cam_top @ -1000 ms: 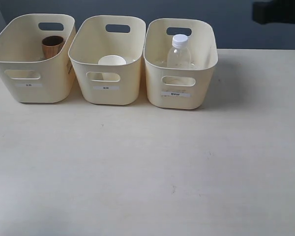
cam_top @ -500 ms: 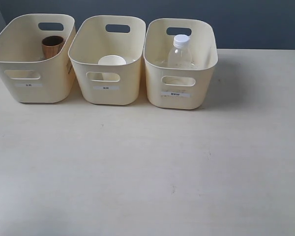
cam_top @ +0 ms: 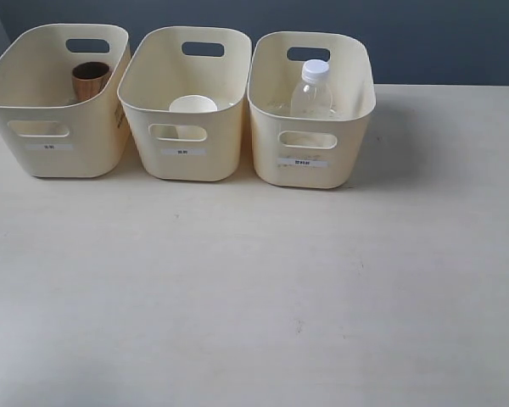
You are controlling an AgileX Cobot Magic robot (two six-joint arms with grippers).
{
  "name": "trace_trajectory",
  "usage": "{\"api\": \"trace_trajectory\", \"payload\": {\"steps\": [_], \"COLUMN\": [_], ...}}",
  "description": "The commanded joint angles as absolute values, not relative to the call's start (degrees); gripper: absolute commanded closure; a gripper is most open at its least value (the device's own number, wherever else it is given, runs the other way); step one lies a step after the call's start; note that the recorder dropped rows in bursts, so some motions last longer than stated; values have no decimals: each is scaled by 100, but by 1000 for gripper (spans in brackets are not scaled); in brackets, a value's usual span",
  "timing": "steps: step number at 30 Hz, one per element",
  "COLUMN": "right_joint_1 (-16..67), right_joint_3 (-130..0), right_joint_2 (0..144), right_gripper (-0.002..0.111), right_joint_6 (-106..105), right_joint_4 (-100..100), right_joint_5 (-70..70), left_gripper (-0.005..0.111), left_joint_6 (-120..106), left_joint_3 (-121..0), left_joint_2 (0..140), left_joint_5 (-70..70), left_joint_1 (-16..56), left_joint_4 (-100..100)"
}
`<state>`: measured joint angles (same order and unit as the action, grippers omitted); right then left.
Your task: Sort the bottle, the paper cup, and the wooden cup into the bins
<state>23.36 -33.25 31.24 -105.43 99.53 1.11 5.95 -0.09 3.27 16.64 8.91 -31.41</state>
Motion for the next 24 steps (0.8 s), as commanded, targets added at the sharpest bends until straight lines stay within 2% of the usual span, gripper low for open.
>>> {"api": "trace_trajectory", "payload": {"steps": [1,5,10,17,24], "right_joint_1": [1776,935,-17,-671,-684], "right_joint_3": [-3293,-2994,-2064,-922,-191], "right_joint_2": [2978,2537,1605,416,0], "right_gripper": [107,107,107,107,107], "right_joint_6": [-10493,-9967,-9968,-8817,-8654], "right_joint_4": [9995,9882,8638,8727,8704], "right_joint_5": [241,1008,2359,1438,739], "left_gripper": [107,107,107,107,107], "left_joint_6": [629,629,629,629,629], "left_joint_3": [0,0,0,0,0], "left_joint_2": [308,308,308,308,308], "left_joint_5": [1631,1631,1631,1631,1650], "left_joint_1": [922,922,922,922,922], "left_joint_4": [-3117,-3117,-3117,-3117,-3117]}}
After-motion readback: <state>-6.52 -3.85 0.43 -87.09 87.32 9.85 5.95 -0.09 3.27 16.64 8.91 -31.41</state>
